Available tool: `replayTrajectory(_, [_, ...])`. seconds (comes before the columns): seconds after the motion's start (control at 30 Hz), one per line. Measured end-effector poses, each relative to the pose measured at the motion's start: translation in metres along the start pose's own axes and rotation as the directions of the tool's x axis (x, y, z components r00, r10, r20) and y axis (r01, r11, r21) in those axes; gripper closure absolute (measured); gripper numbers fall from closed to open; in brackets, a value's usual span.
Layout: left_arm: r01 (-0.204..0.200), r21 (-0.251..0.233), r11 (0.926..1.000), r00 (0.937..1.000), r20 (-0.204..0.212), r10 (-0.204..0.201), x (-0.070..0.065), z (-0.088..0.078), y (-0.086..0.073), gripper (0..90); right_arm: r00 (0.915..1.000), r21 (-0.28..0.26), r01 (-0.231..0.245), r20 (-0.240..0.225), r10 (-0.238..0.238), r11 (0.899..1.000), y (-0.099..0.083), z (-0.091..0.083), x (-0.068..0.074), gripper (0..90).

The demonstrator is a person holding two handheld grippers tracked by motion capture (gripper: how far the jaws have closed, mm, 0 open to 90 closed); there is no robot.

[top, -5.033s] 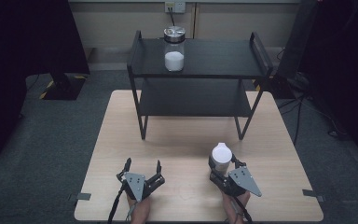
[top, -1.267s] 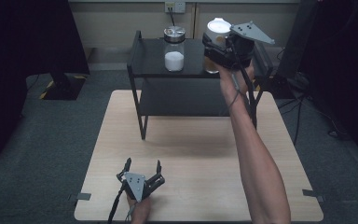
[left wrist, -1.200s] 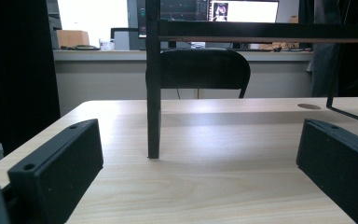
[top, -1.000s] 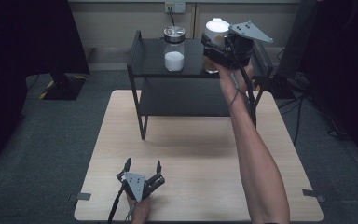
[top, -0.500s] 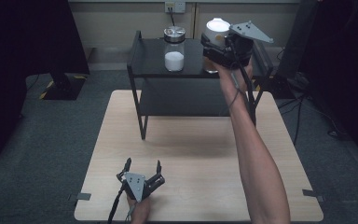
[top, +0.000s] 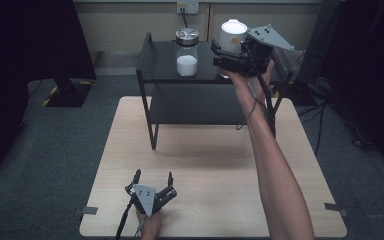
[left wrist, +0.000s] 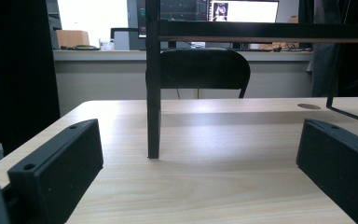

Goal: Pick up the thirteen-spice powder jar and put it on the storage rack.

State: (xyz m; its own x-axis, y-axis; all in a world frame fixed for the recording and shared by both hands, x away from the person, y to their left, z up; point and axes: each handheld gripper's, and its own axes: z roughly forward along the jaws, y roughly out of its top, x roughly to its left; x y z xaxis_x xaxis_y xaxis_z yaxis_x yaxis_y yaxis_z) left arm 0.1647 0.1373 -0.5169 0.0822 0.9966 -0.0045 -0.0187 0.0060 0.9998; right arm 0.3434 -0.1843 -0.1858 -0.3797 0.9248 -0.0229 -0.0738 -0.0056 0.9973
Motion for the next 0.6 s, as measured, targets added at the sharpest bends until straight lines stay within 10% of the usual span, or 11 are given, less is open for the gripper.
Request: replayTrajectory(0.6, [0.000, 0.002, 1.0000, 1.0000, 0.001, 0.000, 0.000, 0.000, 0.000, 0.0, 0.9999, -0.018, 0.005, -0.013, -0.005, 1.000, -0.014, -0.040, 0.006, 0.0])
